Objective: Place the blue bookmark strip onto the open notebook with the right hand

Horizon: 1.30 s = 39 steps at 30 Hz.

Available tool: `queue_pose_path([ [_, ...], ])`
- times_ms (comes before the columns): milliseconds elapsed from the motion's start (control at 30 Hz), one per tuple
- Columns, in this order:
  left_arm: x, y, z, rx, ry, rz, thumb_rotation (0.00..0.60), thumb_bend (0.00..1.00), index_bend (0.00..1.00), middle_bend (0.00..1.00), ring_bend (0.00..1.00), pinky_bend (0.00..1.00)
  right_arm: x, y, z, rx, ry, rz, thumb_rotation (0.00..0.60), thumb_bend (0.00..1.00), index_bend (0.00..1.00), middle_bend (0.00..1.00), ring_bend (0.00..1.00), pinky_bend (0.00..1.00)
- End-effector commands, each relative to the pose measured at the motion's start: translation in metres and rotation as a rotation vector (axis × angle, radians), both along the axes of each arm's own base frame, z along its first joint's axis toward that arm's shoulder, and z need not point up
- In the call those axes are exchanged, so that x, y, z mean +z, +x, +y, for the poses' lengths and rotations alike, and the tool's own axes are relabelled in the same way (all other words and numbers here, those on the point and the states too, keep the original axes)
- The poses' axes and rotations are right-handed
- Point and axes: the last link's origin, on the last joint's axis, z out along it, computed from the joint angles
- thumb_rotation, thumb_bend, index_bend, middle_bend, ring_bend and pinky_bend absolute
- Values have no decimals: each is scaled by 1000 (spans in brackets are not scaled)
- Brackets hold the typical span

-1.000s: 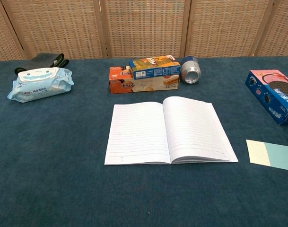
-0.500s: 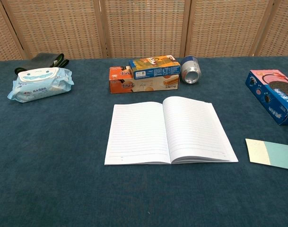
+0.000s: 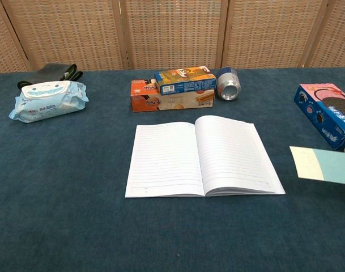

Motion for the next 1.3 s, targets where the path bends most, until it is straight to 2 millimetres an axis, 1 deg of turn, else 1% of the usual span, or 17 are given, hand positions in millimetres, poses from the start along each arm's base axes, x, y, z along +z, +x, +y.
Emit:
queue_pose_path([
  [33, 0, 0, 0, 2, 2, -2, 600, 0, 0, 0, 0, 0, 17, 16, -7, 55, -10, -10, 600, 353, 507, 0, 0, 0],
  [200, 2, -1, 2, 11, 6, -6, 600, 0, 0, 0, 0, 0, 36, 40, -23, 117, -18, -11, 600, 363, 507, 0, 0, 0],
  [300, 2, -2, 6, 20, 4, -6, 600, 0, 0, 0, 0, 0, 46, 62, -40, 190, -14, 16, 600, 363, 507, 0, 0, 0],
  [333, 2, -2, 7, 23, 2, -6, 600, 0, 0, 0, 0, 0, 47, 66, -43, 199, -10, 23, 600, 363, 507, 0, 0, 0],
  [467, 2, -4, 12, 42, 0, -8, 600, 0, 0, 0, 0, 0, 46, 93, -69, 274, 22, 67, 600, 368, 512, 0, 0, 0],
  [567, 2, -5, 16, 53, 4, -10, 600, 0, 0, 0, 0, 0, 39, 114, -89, 349, 80, 107, 600, 396, 523, 0, 0, 0],
  [767, 2, -7, 23, 75, 3, -10, 600, 0, 0, 0, 0, 0, 17, 143, -131, 464, 239, 165, 600, 431, 537, 0, 0, 0],
  [800, 2, -7, 25, 81, 3, -10, 600, 0, 0, 0, 0, 0, 11, 149, -136, 500, 255, 190, 600, 435, 538, 0, 0, 0],
  [833, 2, -8, 28, 91, 3, -10, 600, 0, 0, 0, 0, 0, 3, 159, -141, 585, 275, 267, 600, 446, 541, 0, 0, 0],
  [867, 1, -9, 32, 102, 2, -8, 600, 0, 0, 0, 0, 0, -7, 165, -147, 649, 277, 328, 600, 457, 544, 0, 0, 0],
  [933, 1, -10, 37, 121, 2, -7, 600, 0, 0, 0, 0, 0, -23, 176, -150, 764, 277, 424, 600, 486, 550, 0, 0, 0],
  [1000, -1, -11, 39, 134, 0, -5, 600, 0, 0, 0, 0, 0, -31, 183, -152, 817, 278, 441, 600, 519, 555, 0, 0, 0],
  [1067, -2, -13, 42, 149, -6, -2, 600, 0, 0, 0, 0, 0, -41, 193, -153, 877, 284, 438, 600, 552, 562, 0, 0, 0],
  [1167, -3, -15, 45, 167, -9, -1, 600, 0, 0, 0, 0, 0, -48, 205, -153, 942, 287, 415, 600, 592, 575, 1, 0, 0],
  [1300, -4, -16, 49, 182, -8, 0, 600, 0, 0, 0, 0, 0, -54, 213, -152, 1012, 310, 415, 600, 637, 579, 16, 0, 0],
])
